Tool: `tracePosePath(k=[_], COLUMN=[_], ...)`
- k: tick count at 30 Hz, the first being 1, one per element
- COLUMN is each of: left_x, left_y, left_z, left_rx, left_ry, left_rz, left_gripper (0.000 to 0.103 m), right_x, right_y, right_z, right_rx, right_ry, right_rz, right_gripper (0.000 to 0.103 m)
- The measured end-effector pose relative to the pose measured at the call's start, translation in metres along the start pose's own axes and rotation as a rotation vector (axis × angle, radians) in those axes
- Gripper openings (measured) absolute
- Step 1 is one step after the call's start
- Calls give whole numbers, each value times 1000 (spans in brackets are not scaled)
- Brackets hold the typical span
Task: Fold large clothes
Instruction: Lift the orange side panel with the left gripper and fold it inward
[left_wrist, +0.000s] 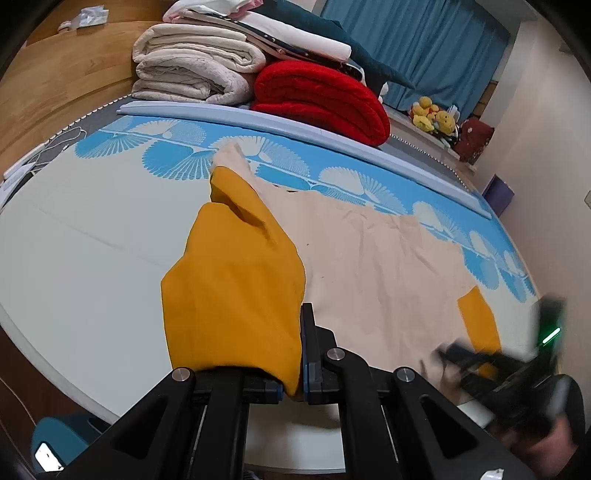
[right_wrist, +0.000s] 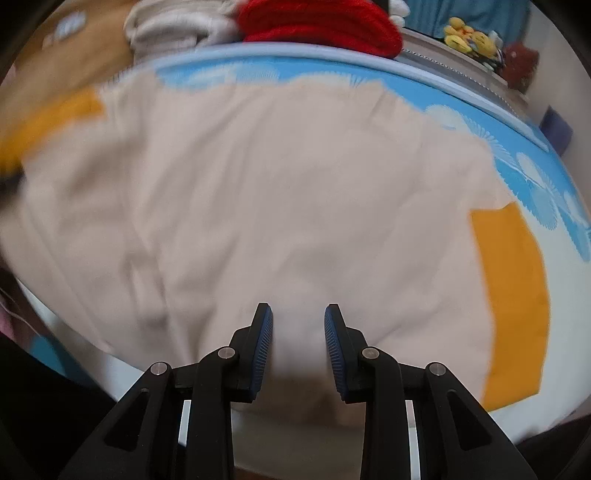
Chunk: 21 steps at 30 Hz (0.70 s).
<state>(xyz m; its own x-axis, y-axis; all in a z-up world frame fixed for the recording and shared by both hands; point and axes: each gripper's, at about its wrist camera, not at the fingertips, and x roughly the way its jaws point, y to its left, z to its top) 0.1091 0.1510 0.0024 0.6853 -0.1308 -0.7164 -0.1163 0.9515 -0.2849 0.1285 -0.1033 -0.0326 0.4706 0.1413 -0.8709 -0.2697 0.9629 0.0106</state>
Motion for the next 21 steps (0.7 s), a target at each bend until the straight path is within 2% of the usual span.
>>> tracePosePath(k=[4, 8, 11, 13, 14, 15, 17, 21], left_x=[-1, 1, 2, 4, 5, 7, 12, 18], left_y=[-10, -22, -37, -48, -54, -60, -74, -105], left_z=[1, 4, 4, 4, 3, 3, 2, 1], left_rx=[0, 9, 32, 52, 65, 78, 108, 158], left_ry=[-17, -31, -42, -47, -48, -48, -46, -41], left_rz=[-3, -10, -11, -14, -15, -15, -13, -23], left_gripper=[4, 4, 4, 4, 4, 3, 3, 3], right_x=[-66, -102, -103, -97, -89, -90, -100, -97], right_y=[-45, -92, -127, -146, -156, -163, -173, -183], right_z=[31, 33, 19, 6, 4, 4, 1, -5], right_rx=[-61, -175, -178, -118, -65, -37, 17, 40], right_ry=[-183, -324, -338, -319, -262, -261, -313, -294], right_rz=[4, -111, -171, -187, -190, -179, -168, -160], right_gripper=[32, 40, 42, 42, 42, 42, 42, 42])
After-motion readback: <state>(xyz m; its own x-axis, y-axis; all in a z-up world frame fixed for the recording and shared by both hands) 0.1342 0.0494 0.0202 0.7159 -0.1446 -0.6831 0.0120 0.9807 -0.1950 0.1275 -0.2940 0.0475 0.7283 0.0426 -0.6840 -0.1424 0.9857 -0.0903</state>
